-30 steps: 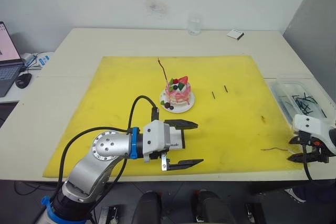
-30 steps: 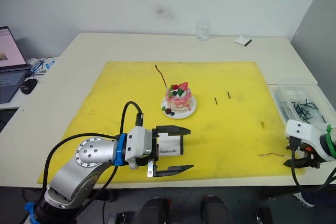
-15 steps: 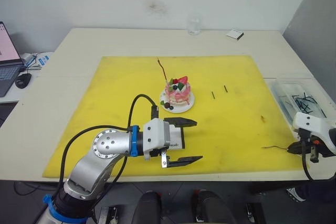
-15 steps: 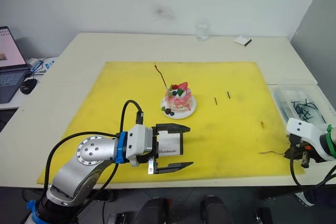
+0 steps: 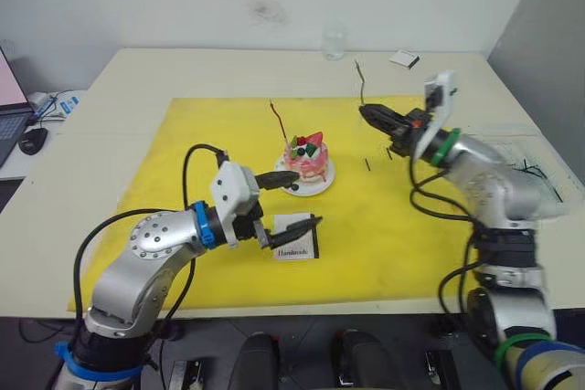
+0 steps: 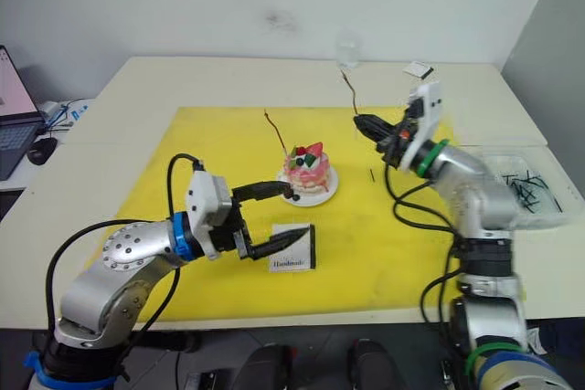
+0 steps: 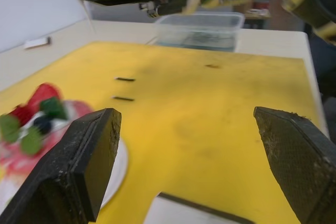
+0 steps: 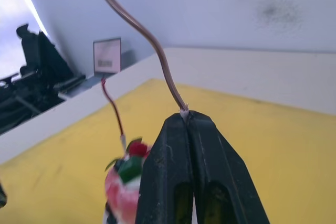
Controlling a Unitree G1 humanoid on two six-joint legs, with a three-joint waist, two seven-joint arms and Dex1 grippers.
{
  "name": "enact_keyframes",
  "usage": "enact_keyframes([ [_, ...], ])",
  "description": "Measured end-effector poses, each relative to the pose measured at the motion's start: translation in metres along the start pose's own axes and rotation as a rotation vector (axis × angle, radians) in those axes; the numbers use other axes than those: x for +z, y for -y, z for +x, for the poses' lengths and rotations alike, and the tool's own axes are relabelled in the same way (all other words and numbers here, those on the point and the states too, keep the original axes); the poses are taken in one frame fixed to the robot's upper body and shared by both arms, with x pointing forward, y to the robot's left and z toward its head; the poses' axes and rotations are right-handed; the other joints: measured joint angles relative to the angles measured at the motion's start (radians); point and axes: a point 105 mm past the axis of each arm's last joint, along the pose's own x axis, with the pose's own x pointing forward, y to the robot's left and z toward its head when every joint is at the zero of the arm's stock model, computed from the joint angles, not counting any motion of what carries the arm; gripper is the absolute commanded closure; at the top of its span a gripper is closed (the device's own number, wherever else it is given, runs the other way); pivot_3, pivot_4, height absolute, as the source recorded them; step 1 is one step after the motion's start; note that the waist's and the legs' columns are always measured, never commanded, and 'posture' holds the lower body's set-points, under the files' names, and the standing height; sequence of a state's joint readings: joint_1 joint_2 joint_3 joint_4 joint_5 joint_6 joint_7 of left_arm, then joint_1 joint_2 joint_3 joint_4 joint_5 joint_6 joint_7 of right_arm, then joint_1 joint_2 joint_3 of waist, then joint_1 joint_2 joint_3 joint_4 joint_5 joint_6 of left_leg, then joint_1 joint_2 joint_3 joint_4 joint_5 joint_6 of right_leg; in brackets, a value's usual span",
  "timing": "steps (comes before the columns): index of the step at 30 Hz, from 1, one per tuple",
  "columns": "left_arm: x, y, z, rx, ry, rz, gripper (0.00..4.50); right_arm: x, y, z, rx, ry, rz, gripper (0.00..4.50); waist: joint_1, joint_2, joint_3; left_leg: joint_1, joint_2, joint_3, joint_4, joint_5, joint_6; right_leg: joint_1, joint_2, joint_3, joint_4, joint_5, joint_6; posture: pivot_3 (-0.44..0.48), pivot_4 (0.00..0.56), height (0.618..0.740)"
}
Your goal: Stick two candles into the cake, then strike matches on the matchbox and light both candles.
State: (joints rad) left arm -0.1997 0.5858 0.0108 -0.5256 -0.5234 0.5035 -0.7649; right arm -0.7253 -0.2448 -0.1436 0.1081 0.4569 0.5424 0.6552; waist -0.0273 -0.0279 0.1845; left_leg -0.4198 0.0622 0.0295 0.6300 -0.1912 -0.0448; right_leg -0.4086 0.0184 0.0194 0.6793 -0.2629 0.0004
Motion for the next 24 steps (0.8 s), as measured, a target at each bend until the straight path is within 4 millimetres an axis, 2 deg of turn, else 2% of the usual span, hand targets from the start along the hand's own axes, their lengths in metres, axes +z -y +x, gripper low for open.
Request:
enact_keyframes([
  [6, -0.001, -0.001, -0.008, 0.054, -0.026, -0.027, 0.0, -0.027, -0.016, 0.017, 0.024, 0.057, -0.001, 4.48, 0.0, 0.0, 0.0, 0.0, 0.0, 0.001, 0.0, 0.0, 0.0, 0.0, -0.003, 0.0, 0.001, -0.001, 0.002, 0.0, 0.15, 0.74],
  [11, 0.002, -0.006, -0.016, 0.078, -0.039, -0.023, 0.0, -0.03, -0.023, 0.018, 0.046, 0.069, -0.01, 4.48, -0.001, 0.0, 0.0, 0.003, 0.0, 0.0, 0.0, 0.0, 0.0, 0.001, -0.002, 0.0, 0.002, 0.0, 0.0, 0.0, 0.15, 0.74],
  [16, 0.002, -0.006, -0.019, 0.069, -0.064, -0.005, 0.0, -0.049, -0.026, 0.012, 0.046, 0.034, 0.015, 4.48, -0.002, 0.0, 0.0, 0.003, 0.001, 0.001, 0.0, 0.0, 0.0, 0.001, -0.001, 0.0, 0.002, 0.0, -0.001, 0.0, 0.15, 0.74],
  [24, 0.01, -0.009, -0.017, 0.042, -0.06, 0.028, 0.0, -0.053, -0.028, 0.015, 0.044, 0.04, 0.007, 4.48, -0.002, 0.0, 0.0, 0.003, 0.001, 0.001, 0.0, 0.0, 0.0, 0.001, -0.001, 0.001, 0.001, 0.0, -0.001, 0.0, 0.15, 0.74],
])
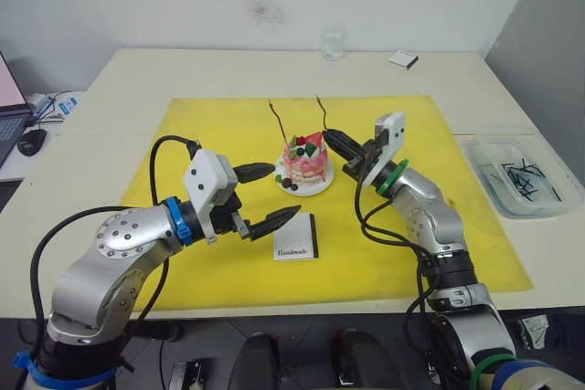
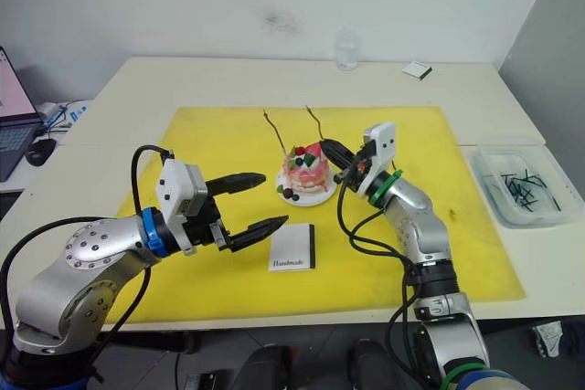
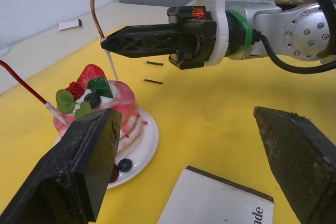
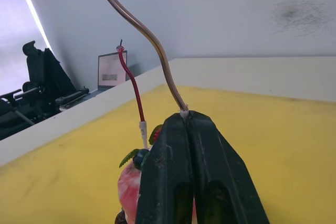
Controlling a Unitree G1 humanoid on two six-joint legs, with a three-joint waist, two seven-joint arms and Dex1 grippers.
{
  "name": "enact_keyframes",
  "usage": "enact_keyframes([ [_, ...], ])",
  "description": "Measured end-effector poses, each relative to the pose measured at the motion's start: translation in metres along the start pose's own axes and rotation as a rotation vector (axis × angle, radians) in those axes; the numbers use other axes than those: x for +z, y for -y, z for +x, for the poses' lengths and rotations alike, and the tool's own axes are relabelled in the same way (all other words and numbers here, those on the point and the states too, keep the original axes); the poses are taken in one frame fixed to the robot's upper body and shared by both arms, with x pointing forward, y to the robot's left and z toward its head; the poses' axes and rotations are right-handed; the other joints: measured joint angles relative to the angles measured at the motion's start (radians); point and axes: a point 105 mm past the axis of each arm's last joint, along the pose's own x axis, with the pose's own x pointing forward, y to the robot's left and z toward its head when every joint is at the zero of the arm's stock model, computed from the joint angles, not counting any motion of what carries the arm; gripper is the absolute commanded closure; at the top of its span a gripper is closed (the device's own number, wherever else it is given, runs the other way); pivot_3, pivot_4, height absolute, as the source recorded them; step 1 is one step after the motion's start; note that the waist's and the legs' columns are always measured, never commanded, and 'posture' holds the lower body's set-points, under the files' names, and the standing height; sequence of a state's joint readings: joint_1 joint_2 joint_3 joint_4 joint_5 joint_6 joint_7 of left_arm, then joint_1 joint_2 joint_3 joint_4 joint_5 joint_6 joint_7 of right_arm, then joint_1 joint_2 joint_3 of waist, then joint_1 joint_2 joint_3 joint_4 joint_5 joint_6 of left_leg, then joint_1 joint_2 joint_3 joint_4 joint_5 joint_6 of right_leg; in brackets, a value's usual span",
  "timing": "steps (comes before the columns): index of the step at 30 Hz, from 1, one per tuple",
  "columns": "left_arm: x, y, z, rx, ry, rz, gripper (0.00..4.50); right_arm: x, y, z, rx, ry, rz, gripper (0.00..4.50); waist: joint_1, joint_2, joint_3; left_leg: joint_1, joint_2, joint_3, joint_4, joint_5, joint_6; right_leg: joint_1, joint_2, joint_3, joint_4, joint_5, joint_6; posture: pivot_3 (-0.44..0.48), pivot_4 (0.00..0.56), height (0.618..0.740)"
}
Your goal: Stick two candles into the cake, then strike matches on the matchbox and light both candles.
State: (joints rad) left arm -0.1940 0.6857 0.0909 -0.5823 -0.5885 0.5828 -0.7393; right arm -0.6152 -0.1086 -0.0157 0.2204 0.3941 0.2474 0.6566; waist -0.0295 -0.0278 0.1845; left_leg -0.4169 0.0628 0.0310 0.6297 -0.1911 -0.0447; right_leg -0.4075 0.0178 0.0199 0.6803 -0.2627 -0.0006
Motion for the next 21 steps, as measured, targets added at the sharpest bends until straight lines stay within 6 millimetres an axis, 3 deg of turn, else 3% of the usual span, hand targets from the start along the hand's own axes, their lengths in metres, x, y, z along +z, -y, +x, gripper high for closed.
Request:
enact_keyframes([
  [21, 0.002, -0.001, -0.001, -0.015, -0.01, 0.014, 0.0, -0.011, -0.001, 0.002, -0.006, -0.028, -0.01, 4.48, 0.0, 0.0, 0.0, 0.0, 0.0, 0.0, 0.0, 0.0, 0.0, 0.0, 0.0, 0.001, 0.0, 0.0, 0.0, 0.0, 0.15, 0.74],
])
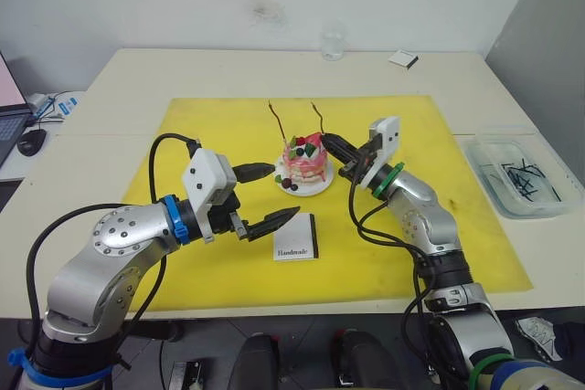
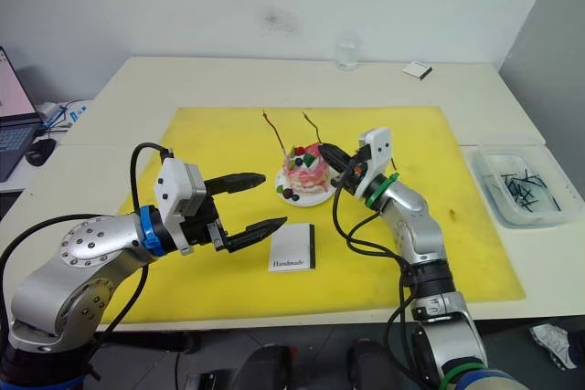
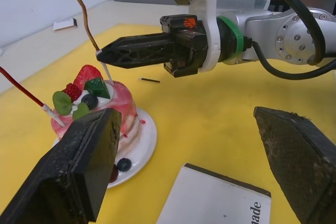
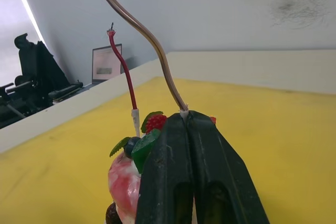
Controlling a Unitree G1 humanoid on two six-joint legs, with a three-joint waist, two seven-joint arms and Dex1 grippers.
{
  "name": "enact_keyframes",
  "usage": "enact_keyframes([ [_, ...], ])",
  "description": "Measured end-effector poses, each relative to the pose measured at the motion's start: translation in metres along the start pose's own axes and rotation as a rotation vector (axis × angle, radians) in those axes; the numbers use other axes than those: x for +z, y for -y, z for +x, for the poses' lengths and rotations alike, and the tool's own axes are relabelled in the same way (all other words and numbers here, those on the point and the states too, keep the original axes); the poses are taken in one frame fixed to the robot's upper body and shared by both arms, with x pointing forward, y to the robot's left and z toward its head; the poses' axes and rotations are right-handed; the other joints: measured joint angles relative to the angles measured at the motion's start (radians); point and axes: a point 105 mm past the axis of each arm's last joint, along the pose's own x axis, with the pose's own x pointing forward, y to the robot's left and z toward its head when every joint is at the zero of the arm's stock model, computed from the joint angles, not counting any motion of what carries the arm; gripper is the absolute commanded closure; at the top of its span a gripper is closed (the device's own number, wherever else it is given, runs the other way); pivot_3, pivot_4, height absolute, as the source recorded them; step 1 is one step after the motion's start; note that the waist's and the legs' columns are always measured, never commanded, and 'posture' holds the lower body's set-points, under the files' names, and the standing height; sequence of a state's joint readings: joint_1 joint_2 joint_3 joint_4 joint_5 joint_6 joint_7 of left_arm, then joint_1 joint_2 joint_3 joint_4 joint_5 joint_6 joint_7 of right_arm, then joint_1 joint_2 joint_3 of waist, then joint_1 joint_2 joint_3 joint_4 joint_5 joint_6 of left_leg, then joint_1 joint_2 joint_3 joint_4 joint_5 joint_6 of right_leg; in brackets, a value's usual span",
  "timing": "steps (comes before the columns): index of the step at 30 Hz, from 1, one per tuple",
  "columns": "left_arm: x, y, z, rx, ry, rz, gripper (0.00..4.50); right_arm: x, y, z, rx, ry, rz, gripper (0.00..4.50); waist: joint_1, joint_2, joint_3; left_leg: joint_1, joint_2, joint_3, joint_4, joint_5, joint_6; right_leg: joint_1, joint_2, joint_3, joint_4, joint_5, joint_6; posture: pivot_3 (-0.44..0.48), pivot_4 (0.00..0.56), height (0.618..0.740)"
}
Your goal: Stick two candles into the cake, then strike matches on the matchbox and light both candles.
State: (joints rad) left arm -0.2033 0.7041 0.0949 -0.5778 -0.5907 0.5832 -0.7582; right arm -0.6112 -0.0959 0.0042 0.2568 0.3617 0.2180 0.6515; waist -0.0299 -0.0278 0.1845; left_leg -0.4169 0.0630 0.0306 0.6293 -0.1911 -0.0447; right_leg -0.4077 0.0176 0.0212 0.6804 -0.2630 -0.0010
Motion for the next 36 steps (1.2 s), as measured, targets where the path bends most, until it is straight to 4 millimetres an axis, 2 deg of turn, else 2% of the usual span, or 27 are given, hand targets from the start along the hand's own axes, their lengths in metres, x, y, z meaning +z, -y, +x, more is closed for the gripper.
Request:
enact_keyframes([
  [13, 0.0, 0.0, 0.0, -0.005, 0.001, 0.0, 0.0, -0.014, -0.002, -0.008, -0.019, -0.035, 0.013, 4.48, 0.0, 0.0, 0.0, 0.0, 0.0, 0.0, 0.0, 0.0, 0.0, 0.0, 0.0, 0.0, 0.0, 0.0, 0.0, 0.0, 0.15, 0.74],
  [20, 0.001, 0.0, 0.0, -0.007, 0.001, 0.001, 0.0, -0.015, -0.001, -0.009, -0.024, -0.043, 0.002, 4.48, 0.0, 0.0, 0.0, 0.0, 0.0, 0.0, 0.0, 0.0, 0.0, 0.0, 0.0, 0.0, 0.0, 0.0, -0.001, 0.0, 0.15, 0.74],
  [23, 0.001, -0.001, 0.001, -0.01, 0.003, 0.002, 0.0, -0.015, 0.0, -0.009, -0.024, -0.042, 0.002, 3.86, 0.0, 0.0, 0.0, 0.0, 0.0, 0.0, 0.0, 0.0, 0.0, 0.0, 0.0, 0.0, 0.0, 0.0, -0.001, 0.0, 0.15, 0.74],
  [27, 0.0, -0.003, 0.001, -0.009, 0.001, -0.005, 0.0, -0.015, 0.0, -0.009, -0.025, -0.044, 0.0, 2.43, 0.0, 0.0, 0.0, 0.0, 0.0, 0.0, -0.001, 0.0, 0.0, -0.001, 0.0, 0.0, 0.0, 0.0, -0.001, 0.0, 0.15, 0.74],
  [31, -0.001, -0.004, 0.002, -0.011, 0.001, -0.01, 0.0, -0.006, 0.001, -0.014, -0.008, -0.047, -0.031, 2.43, 0.001, 0.0, 0.0, -0.002, 0.0, 0.0, -0.001, 0.0, 0.0, -0.002, 0.0, 0.0, 0.0, -0.001, -0.001, 0.0, 0.15, 0.74],
  [36, -0.007, -0.001, 0.001, -0.031, -0.017, -0.08, 0.0, 0.01, -0.004, -0.037, 0.057, -0.087, -0.073, 2.43, 0.001, 0.0, 0.0, -0.002, 0.0, 0.001, -0.002, 0.0, 0.0, -0.002, -0.001, 0.0, -0.001, -0.001, 0.0, 0.0, 0.15, 0.74],
])
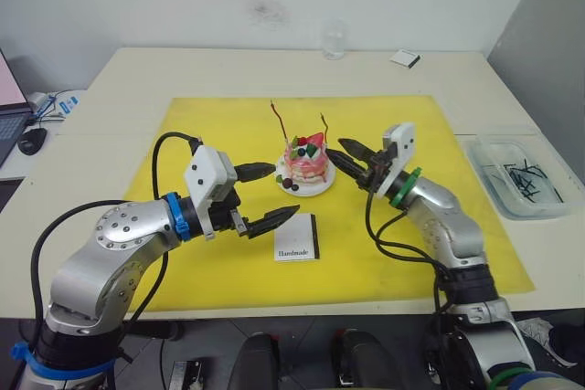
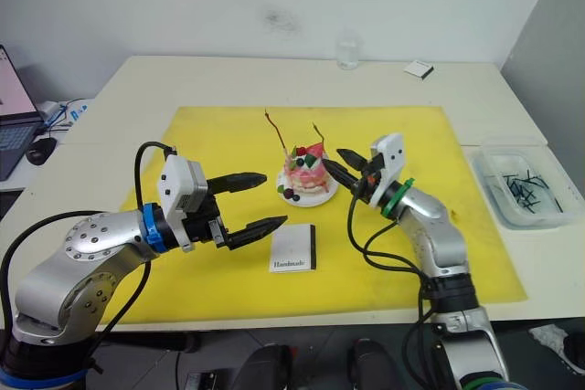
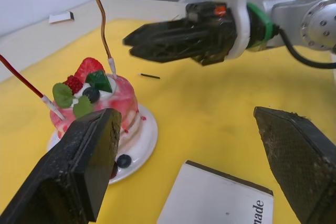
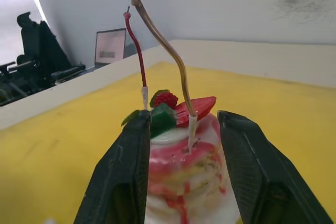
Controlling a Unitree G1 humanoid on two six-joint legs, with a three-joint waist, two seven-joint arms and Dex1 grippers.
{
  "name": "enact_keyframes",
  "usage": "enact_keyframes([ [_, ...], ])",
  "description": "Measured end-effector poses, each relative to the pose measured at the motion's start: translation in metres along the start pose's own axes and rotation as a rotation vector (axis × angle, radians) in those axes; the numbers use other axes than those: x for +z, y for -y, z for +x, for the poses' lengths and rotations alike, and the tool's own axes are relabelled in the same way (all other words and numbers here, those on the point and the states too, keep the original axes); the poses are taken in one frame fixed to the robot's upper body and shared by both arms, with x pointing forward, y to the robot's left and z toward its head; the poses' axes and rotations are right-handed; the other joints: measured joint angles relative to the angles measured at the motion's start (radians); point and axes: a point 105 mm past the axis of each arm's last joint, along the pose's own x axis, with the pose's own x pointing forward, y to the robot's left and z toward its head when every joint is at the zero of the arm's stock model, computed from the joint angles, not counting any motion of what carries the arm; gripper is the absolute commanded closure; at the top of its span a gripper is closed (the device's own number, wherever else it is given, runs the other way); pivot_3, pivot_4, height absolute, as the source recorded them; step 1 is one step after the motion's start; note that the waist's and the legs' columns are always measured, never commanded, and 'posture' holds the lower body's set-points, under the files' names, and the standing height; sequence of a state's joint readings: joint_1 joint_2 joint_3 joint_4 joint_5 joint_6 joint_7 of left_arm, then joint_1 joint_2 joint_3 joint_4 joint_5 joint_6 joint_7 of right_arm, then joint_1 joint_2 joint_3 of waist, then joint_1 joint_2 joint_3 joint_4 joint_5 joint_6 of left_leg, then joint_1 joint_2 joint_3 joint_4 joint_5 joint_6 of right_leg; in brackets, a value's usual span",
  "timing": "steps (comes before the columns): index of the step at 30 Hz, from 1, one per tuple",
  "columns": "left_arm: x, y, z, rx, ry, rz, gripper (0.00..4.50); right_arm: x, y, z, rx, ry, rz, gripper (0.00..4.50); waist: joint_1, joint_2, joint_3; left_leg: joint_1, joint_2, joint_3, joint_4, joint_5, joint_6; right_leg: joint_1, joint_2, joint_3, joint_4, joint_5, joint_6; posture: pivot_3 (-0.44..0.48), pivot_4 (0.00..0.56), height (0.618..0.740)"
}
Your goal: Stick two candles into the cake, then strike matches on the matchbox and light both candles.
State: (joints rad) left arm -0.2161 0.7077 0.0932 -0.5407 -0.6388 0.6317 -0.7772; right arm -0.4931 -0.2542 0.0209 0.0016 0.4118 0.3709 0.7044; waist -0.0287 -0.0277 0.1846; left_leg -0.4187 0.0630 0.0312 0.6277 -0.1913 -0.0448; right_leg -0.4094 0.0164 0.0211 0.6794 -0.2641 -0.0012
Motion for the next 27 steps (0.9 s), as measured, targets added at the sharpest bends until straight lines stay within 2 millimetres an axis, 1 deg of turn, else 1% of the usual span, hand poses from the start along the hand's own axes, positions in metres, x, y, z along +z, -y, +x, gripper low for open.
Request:
enact_keyframes([
  [1, -0.006, 0.003, -0.005, -0.02, -0.021, -0.092, 0.0, -0.003, -0.003, -0.011, 0.042, -0.069, -0.053, 2.43, -0.001, 0.0, 0.0, 0.0, 0.0, 0.0, 0.0, 0.0, 0.0, 0.0, -0.001, 0.0, 0.0, 0.0, 0.0, 0.0, 0.15, 0.74],
  [2, -0.012, 0.005, -0.011, -0.027, -0.047, -0.166, 0.0, -0.006, 0.0, -0.023, 0.052, -0.129, -0.089, 2.43, -0.001, 0.0, 0.0, 0.0, 0.001, 0.0, 0.0, 0.0, 0.0, 0.0, -0.001, 0.0, 0.0, -0.001, 0.0, 0.0, 0.15, 0.74],
  [3, -0.017, 0.008, -0.017, -0.04, -0.061, -0.282, 0.0, -0.01, 0.003, -0.034, 0.055, -0.192, -0.12, 2.43, -0.001, 0.0, 0.0, 0.0, 0.001, -0.001, 0.0, 0.0, 0.0, 0.0, -0.001, -0.001, 0.0, -0.002, -0.001, 0.0, 0.15, 0.74],
  [4, -0.02, 0.014, -0.023, -0.067, -0.076, -0.396, 0.0, -0.014, 0.006, -0.044, 0.053, -0.244, -0.137, 2.78, -0.001, -0.001, 0.0, 0.0, 0.002, -0.001, 0.0, 0.0, 0.0, 0.0, -0.003, 0.0, 0.0, -0.002, -0.001, 0.0, 0.15, 0.74],
  [5, -0.02, 0.021, -0.029, -0.1, -0.099, -0.506, 0.0, -0.016, 0.007, -0.049, 0.054, -0.276, -0.138, 3.03, -0.001, -0.002, 0.001, 0.0, 0.001, -0.002, 0.0, 0.0, 0.0, 0.0, -0.003, -0.001, 0.0, -0.002, -0.001, 0.0, 0.15, 0.74],
  [6, -0.02, 0.024, -0.031, -0.121, -0.112, -0.567, 0.0, -0.015, 0.004, -0.05, 0.062, -0.286, -0.143, 3.35, -0.002, -0.002, 0.001, 0.001, 0.001, -0.003, 0.0, 0.0, 0.0, 0.0, -0.003, -0.002, 0.001, -0.002, -0.001, 0.0, 0.15, 0.74],
  [7, -0.02, 0.028, -0.034, -0.148, -0.14, -0.636, 0.0, -0.016, -0.001, -0.05, 0.084, -0.301, -0.156, 3.63, -0.003, -0.002, 0.001, 0.001, 0.002, -0.003, 0.0, 0.0, 0.0, 0.0, -0.002, -0.002, 0.002, -0.002, -0.001, 0.0, 0.15, 0.74],
  [8, -0.021, 0.029, -0.039, -0.162, -0.177, -0.71, 0.0, -0.018, -0.008, -0.051, 0.108, -0.322, -0.175, 4.02, -0.004, -0.002, 0.001, 0.002, 0.002, -0.005, -0.001, 0.0, 0.0, 0.0, -0.002, -0.003, 0.002, -0.002, -0.002, 0.0, 0.15, 0.74],
  [9, -0.022, 0.027, -0.043, -0.165, -0.208, -0.794, 0.0, -0.024, -0.014, -0.051, 0.126, -0.352, -0.194, 4.36, -0.004, -0.002, 0.001, 0.003, 0.002, -0.006, -0.001, 0.0, 0.0, 0.001, -0.002, -0.005, 0.003, -0.003, -0.003, 0.0, 0.15, 0.74],
  [10, -0.025, 0.023, -0.047, -0.153, -0.234, -0.872, 0.0, -0.032, -0.021, -0.05, 0.146, -0.381, -0.199, 4.44, -0.003, -0.002, 0.001, 0.004, 0.002, -0.007, -0.001, 0.0, 0.0, 0.0, -0.001, -0.006, 0.003, -0.004, -0.004, 0.0, 0.15, 0.74],
  [12, -0.029, 0.014, -0.049, -0.126, -0.262, -0.987, 0.0, -0.047, -0.032, -0.048, 0.17, -0.415, -0.191, 4.44, -0.002, -0.002, 0.001, 0.003, 0.002, -0.008, -0.002, 0.0, 0.0, 0.0, -0.001, -0.006, 0.003, -0.004, -0.005, 0.0, 0.15, 0.74],
  [14, -0.032, 0.01, -0.047, -0.123, -0.27, -1.082, 0.0, -0.057, -0.04, -0.047, 0.195, -0.451, -0.208, 4.44, -0.001, -0.002, 0.002, 0.002, 0.001, -0.005, -0.001, 0.0, 0.0, 0.0, -0.002, -0.004, 0.002, -0.004, -0.005, 0.0, 0.15, 0.74],
  [17, -0.037, 0.002, -0.043, -0.116, -0.279, -1.161, 0.0, -0.062, -0.042, -0.045, 0.193, -0.472, -0.236, 4.44, 0.0, -0.003, 0.002, 0.0, -0.001, -0.002, -0.001, 0.0, -0.001, -0.001, -0.002, -0.004, 0.001, -0.004, -0.004, 0.0, 0.15, 0.74],
  [20, -0.038, -0.006, -0.03, -0.13, -0.248, -1.211, 0.0, -0.068, -0.048, -0.041, 0.2, -0.471, -0.241, 4.44, 0.003, -0.003, 0.001, 0.0, -0.001, -0.001, -0.001, -0.001, -0.001, -0.001, -0.003, -0.004, 0.0, -0.004, -0.002, 0.0, 0.15, 0.74],
  [22, -0.047, -0.012, -0.022, -0.105, -0.258, -1.269, 0.0, -0.074, -0.051, -0.04, 0.214, -0.478, -0.254, 4.44, 0.003, -0.003, 0.001, 0.0, -0.001, -0.001, 0.0, -0.001, -0.001, 0.0, -0.003, -0.004, 0.0, -0.004, -0.002, 0.0, 0.15, 0.74],
  [25, -0.061, -0.013, -0.017, -0.094, -0.314, -1.336, 0.0, -0.075, -0.053, -0.039, 0.22, -0.474, -0.267, 4.44, 0.002, -0.004, 0.001, 0.0, -0.002, -0.002, 0.0, -0.001, -0.001, 0.0, -0.002, -0.004, 0.001, -0.004, -0.002, 0.0, 0.15, 0.74],
  [27, -0.065, -0.01, -0.015, -0.106, -0.352, -1.346, 0.0, -0.076, -0.054, -0.039, 0.224, -0.474, -0.27, 4.44, 0.002, -0.004, 0.001, 0.0, -0.001, -0.003, 0.0, -0.001, -0.001, 0.0, -0.002, -0.004, 0.001, -0.004, -0.002, 0.0, 0.15, 0.74],
])
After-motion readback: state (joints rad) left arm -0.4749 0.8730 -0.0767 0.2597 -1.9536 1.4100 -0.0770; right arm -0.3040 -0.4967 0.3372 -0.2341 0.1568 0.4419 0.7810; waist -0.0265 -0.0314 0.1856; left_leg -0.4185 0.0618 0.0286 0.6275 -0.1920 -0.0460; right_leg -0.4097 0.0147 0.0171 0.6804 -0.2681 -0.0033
